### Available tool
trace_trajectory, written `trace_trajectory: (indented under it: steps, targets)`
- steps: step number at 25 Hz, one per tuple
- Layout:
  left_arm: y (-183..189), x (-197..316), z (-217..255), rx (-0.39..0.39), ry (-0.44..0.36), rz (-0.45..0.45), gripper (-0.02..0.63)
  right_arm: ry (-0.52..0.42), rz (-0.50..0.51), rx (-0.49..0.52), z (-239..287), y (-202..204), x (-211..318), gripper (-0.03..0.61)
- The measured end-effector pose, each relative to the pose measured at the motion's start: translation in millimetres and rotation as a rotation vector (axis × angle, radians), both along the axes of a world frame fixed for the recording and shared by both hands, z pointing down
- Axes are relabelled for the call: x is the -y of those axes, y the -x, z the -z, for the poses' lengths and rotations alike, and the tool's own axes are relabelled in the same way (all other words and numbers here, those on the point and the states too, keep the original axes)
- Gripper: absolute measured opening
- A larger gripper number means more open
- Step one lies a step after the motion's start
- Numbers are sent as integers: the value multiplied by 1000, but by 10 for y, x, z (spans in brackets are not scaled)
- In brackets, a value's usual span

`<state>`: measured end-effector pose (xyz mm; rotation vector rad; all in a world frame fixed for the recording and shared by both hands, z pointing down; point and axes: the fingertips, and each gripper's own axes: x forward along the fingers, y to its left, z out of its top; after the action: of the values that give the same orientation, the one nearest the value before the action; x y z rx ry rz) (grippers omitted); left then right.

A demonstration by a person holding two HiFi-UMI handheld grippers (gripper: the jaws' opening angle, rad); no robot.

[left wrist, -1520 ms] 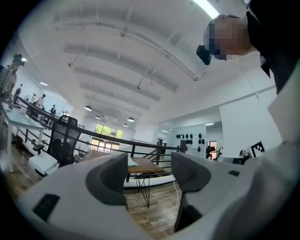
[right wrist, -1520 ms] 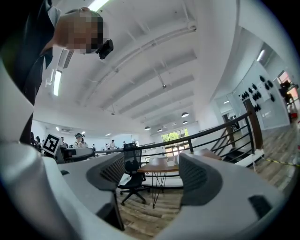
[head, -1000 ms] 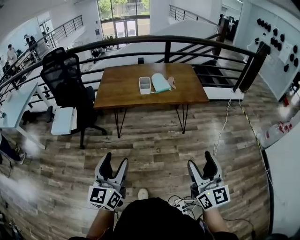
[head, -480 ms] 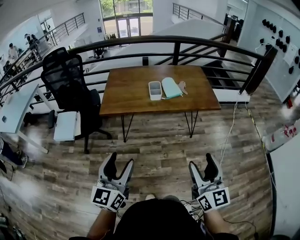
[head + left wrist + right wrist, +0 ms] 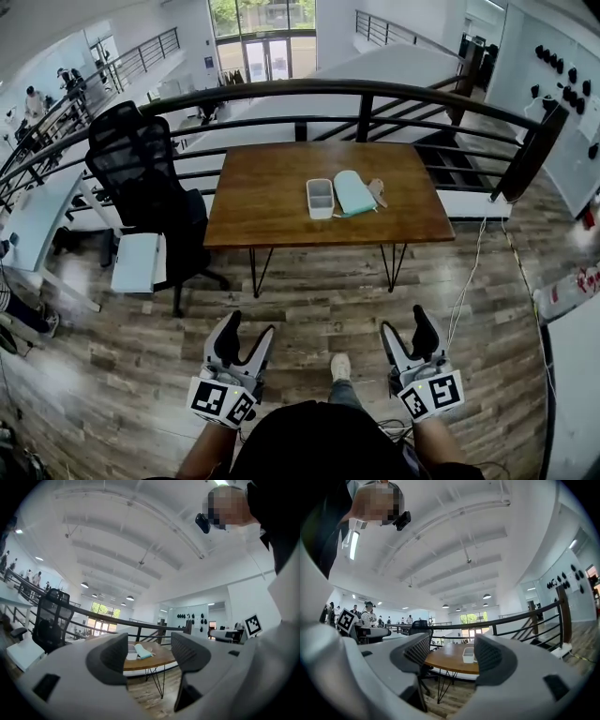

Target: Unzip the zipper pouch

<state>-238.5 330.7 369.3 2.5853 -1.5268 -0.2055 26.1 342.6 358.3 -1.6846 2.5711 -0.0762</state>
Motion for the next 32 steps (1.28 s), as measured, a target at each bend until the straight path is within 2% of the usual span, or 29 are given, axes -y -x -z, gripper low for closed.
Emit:
trace_trajectory:
  steps: [7, 11, 17, 22, 28, 32]
  targets:
    - [-138, 555, 62, 27, -22, 73, 279, -2, 85, -9, -48, -117, 810, 282]
    - [-289, 861, 39, 39, -9, 103, 279, 2, 122, -3, -56, -255, 1183, 282]
    - [-588, 1179, 40, 46, -12, 135, 279, 35, 140, 2, -191, -639, 1577, 276]
    - [-782, 1341, -5, 54, 3, 174, 279, 68, 167, 29, -300, -870, 1746, 270]
    - [-1091, 1439, -67, 96, 29, 129, 279, 91, 157, 47, -386, -1090, 1818, 258]
    - [-1141, 1487, -108, 93, 34, 133, 278, 127, 143, 55, -530, -1203, 1862, 250]
